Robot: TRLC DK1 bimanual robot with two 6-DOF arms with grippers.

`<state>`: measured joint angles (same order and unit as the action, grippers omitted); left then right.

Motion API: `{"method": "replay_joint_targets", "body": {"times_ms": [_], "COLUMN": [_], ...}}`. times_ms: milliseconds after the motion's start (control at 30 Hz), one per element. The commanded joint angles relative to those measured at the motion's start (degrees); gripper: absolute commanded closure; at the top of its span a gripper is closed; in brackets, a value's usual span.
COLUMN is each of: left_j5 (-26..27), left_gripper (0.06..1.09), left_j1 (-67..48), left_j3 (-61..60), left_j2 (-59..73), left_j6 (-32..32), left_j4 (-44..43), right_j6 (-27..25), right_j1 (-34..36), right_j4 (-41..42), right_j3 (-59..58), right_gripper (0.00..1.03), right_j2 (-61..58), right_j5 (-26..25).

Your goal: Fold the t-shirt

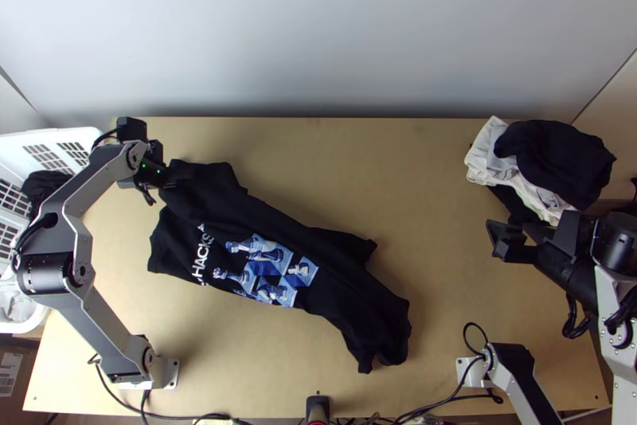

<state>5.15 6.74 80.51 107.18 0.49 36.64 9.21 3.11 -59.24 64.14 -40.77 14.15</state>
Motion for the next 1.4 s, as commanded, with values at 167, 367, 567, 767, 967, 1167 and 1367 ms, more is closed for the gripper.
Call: {"method": "replay_joint_targets", "body": {"times_ms": [167,367,567,767,967,1167,1367], "left_j5": [8.9,11.6,11.6,11.6,10.8,9.4,7.7], "left_gripper": [1.05,1.05,1.05,1.05,1.05,1.05,1.05], "left_j1": [-16.4,-32.3,-47.6,-59.9,-66.5,-67.4,-66.9], "left_j3": [10.2,17.8,22.9,26.5,37.7,47.7,48.3], "left_j2": [-7.9,-8.9,-7.2,-3.6,3.7,8.7,8.5], "left_j6": [-0.9,-1.0,-0.9,-0.9,-1.4,-4.3,-4.8], "left_j4": [8.5,12.9,15.5,15.7,15.7,15.7,15.5], "right_j6": [0.1,0.1,0.0,0.0,-0.2,-0.9,0.9], "right_j1": [-0.2,-0.2,-0.2,-0.2,-0.3,-4.5,-9.2], "right_j4": [0.5,0.5,0.2,0.0,0.2,-3.1,-6.0], "right_j3": [1.3,3.1,4.1,5.4,5.6,5.6,5.4], "right_gripper": [0.05,0.05,0.05,0.05,0.05,0.05,0.05], "right_j2": [-2.0,-3.1,-3.6,-4.6,-5.7,-7.7,-10.4], "right_j5": [0.0,0.0,-0.1,-0.1,0.0,6.1,14.7]}}
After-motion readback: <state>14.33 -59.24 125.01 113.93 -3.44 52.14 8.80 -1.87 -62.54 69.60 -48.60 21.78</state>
